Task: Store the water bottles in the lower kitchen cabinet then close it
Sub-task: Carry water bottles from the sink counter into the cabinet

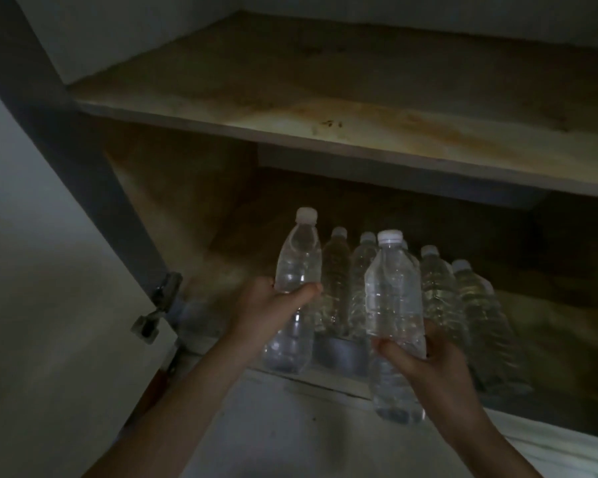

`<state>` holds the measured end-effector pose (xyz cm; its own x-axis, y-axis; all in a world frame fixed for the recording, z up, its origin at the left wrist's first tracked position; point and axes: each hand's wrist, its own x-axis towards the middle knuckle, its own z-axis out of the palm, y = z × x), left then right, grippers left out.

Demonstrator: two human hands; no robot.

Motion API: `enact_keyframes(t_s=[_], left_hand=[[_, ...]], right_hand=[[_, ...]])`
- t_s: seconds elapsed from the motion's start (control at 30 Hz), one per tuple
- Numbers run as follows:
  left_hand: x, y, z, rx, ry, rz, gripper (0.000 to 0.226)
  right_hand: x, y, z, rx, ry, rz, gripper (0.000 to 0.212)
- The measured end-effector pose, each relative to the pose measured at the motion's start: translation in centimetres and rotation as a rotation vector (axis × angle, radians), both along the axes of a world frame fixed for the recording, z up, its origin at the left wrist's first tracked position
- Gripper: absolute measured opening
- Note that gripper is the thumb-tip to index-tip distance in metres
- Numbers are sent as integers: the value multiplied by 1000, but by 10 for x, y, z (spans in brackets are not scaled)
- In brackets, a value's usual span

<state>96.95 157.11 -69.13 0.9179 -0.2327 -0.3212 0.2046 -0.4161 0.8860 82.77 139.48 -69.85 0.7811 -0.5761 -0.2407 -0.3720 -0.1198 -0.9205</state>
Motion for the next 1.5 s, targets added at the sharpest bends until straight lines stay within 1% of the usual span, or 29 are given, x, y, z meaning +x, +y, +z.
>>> enact_keyframes(t_s=[0.13,0.23,0.33,0.6,0.83,1.0,1.17,1.3,1.4,1.43,1.5], left_hand=[[27,-22,-2,93,-15,-8,41],[38,-33,-5,113,-25,-17,41],[43,-41,-9,102,-21,-5,37],[41,-51,-19,112,-64,29,40],[39,-49,-23,57,-77,19,31],[30,-43,-24,-86,-55,5,16],[24,-38,-24,-144,-98,32,17],[14,-30,-29,-169,-140,3,31],[-1,-19,-37,-226,-197,-74,60],[-7,-16,-39,-238,-222,-105,66],[-14,-12,-42,-223,-299,-142,68]], right_hand=[[11,-4,7,-10,-40,-6,13],[16,-8,12,-3,-75,-16,13],[20,-9,12,-1,-85,-6,17],[23,-8,9,-14,-103,-31,20],[24,-6,8,-15,-99,-38,22],[22,-7,7,-5,-103,-34,21],[23,-7,1,-25,-77,-51,21],[24,-5,-1,-43,-62,-41,20],[24,-4,0,-73,-55,-28,17],[24,-4,0,-78,-53,-22,16],[25,-3,2,-80,-53,-16,15]])
